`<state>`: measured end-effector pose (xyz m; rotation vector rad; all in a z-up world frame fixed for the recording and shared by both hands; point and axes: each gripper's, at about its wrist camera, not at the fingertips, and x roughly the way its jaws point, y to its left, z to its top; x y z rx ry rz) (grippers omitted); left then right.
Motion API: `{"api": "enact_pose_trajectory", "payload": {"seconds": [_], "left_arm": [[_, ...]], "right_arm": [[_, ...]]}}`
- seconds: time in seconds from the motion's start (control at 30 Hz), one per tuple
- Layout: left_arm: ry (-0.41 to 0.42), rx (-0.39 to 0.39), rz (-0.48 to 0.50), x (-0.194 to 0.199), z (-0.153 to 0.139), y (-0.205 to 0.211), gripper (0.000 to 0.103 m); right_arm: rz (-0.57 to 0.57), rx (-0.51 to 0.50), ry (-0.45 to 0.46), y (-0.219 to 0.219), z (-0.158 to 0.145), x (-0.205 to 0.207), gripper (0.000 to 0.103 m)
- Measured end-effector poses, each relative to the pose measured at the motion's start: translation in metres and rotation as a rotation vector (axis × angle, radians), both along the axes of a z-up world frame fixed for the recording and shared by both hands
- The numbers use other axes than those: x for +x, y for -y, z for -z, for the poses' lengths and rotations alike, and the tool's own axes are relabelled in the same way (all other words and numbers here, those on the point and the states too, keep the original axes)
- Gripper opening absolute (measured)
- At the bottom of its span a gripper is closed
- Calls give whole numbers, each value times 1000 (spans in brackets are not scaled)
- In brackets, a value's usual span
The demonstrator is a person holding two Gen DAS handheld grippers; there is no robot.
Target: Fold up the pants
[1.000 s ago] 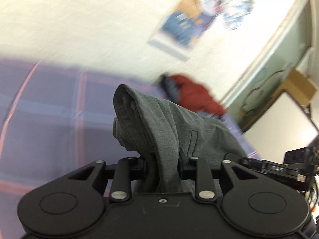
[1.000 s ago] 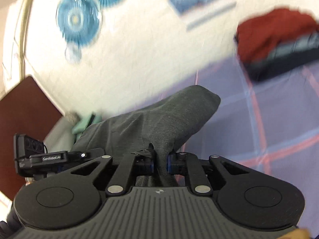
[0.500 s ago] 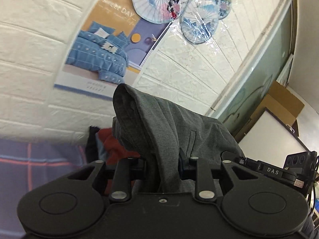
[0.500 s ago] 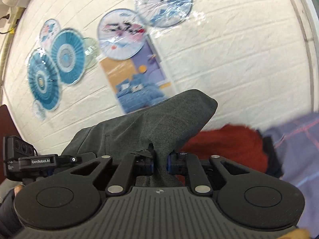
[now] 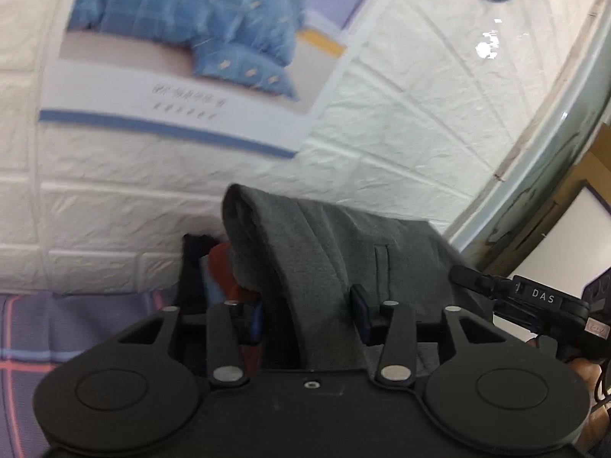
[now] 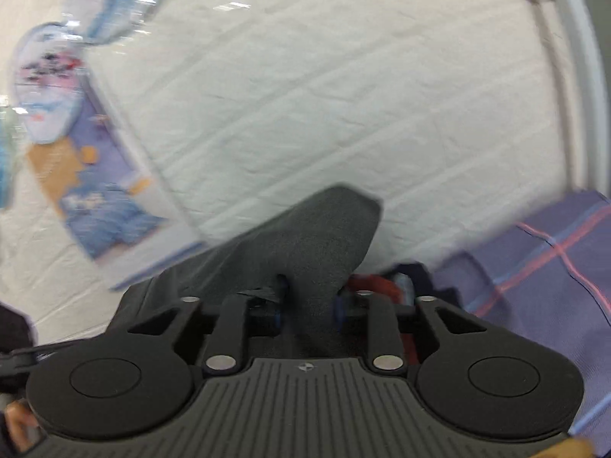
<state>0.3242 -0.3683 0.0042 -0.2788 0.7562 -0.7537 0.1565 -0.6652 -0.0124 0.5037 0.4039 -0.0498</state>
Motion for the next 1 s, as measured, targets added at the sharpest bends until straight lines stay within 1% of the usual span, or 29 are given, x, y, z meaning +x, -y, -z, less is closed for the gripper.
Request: {"api": "enact_pose_trajectory", "payload": {"seconds": [0.07, 0.1, 0.13, 0.23, 0.33, 0.37, 0.4, 0.5, 0.57, 0.67, 0.73, 0.83, 0.9, 0.93, 1.0], "left_arm": [[-19, -46, -30, 0, 2, -18, 103], [-18, -47, -40, 0, 0, -23, 103], [-2, -37, -47, -2, -5, -26, 103], [118, 4, -107, -19, -27, -35, 103], [154, -38, -130, -31, -45, -39, 103], [166, -39, -115, -34, -50, -35, 103], [189, -24, -87, -38, -54, -27, 103], [295, 49, -31, -49, -56, -2, 103], [320, 77, -15, -46, -45, 16, 103], [314, 114, -27, -27, -20, 39, 103], [321, 134, -28, -16, -5, 50, 103], [340, 186, -21, -1, 14, 63, 103], [343, 196, -25, 10, 27, 68, 103], [335, 188, -35, 15, 33, 68, 103], [326, 157, -53, 23, 42, 68, 103]], "right_arm": [[50, -16, 43, 2, 2, -12, 80], [59, -24, 63, 1, 1, -18, 81], [60, -40, 80, -1, -2, -24, 81], [14, -105, 135, -17, -15, -37, 79], [-41, -133, 166, -35, -24, -39, 78], [-55, -136, 175, -41, -27, -33, 78], [-67, -139, 182, -47, -27, -31, 78], [-94, -167, 191, -61, -21, -19, 78], [-85, -188, 190, -67, -13, -8, 78], [-49, -173, 172, -65, 2, 13, 78], [-20, -162, 161, -59, 9, 29, 71], [-1, -121, 131, -46, 19, 55, 69], [4, -91, 90, -37, 29, 70, 62], [3, -74, 78, -33, 35, 76, 60], [15, -30, 72, -25, 44, 81, 48]]}}
